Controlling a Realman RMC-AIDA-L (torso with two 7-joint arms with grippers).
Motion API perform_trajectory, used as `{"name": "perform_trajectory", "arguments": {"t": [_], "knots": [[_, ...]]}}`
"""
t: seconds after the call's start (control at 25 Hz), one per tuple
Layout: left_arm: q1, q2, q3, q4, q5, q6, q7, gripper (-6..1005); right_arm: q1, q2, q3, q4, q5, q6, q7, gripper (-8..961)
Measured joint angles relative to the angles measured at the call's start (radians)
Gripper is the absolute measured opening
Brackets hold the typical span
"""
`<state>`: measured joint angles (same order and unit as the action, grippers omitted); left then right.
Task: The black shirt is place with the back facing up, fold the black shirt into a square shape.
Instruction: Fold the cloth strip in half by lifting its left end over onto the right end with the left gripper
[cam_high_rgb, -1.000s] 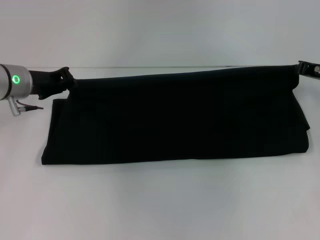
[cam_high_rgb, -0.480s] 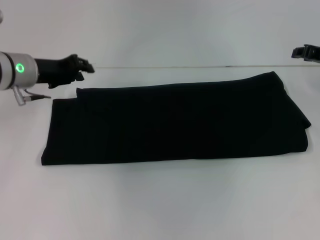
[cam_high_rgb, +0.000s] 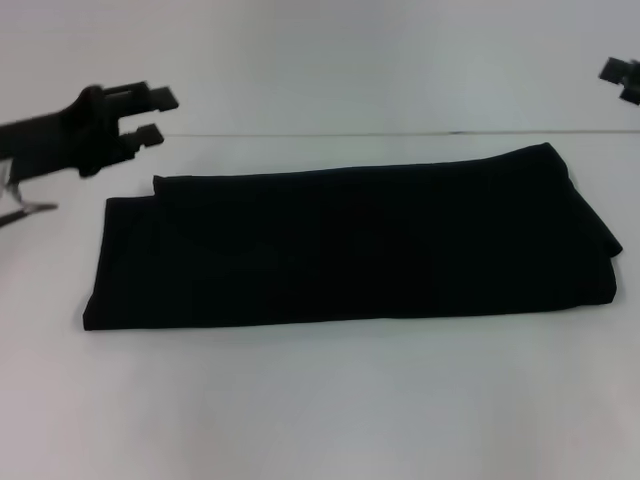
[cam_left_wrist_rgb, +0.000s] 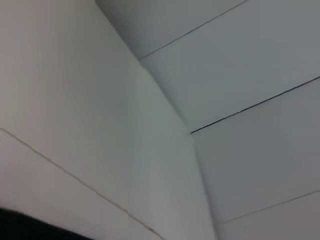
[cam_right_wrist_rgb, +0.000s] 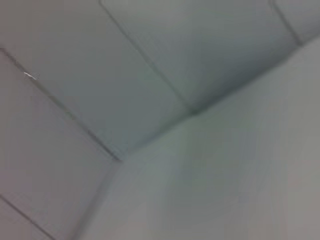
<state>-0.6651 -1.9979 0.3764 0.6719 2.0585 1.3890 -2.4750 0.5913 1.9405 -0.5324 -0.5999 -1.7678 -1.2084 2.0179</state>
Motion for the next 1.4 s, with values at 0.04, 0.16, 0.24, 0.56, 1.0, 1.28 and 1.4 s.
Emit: {"name": "perform_trajectory", "arguments": {"t": [0.04, 0.16, 0.24, 0.56, 1.0, 1.28, 1.4], "knots": [[0.014, -0.002, -0.020, -0.014, -0.003, 0.020, 0.008, 559, -0.033, 0.011, 0.018, 0.018, 0.062, -0.052, -0.047, 662], [0.065, -0.007, -0.043, -0.048, 0.001, 0.062, 0.013, 596, -0.115, 0.045, 0.073, 0.074, 0.198, -0.181, -0.161, 687], [0.084, -0.009, -0.044, -0.056, 0.003, 0.072, 0.010, 596, -0.151, 0.059, 0.103, 0.101, 0.244, -0.244, -0.215, 688], [0.244, -0.049, -0.109, -0.054, 0.059, 0.094, -0.104, 597, -0.195, 0.049, 0.117, 0.095, 0.205, -0.297, -0.261, 688], [0.279, -0.055, -0.186, -0.047, 0.171, 0.040, -0.205, 597, -0.159, 0.018, 0.123, 0.094, 0.185, -0.290, -0.256, 687], [0.281, -0.058, -0.188, -0.046, 0.195, 0.003, -0.228, 597, -0.162, 0.017, 0.126, 0.094, 0.185, -0.290, -0.256, 688], [0.282, -0.058, -0.188, -0.048, 0.196, -0.002, -0.234, 598, -0.165, 0.018, 0.129, 0.094, 0.185, -0.289, -0.256, 688]]}}
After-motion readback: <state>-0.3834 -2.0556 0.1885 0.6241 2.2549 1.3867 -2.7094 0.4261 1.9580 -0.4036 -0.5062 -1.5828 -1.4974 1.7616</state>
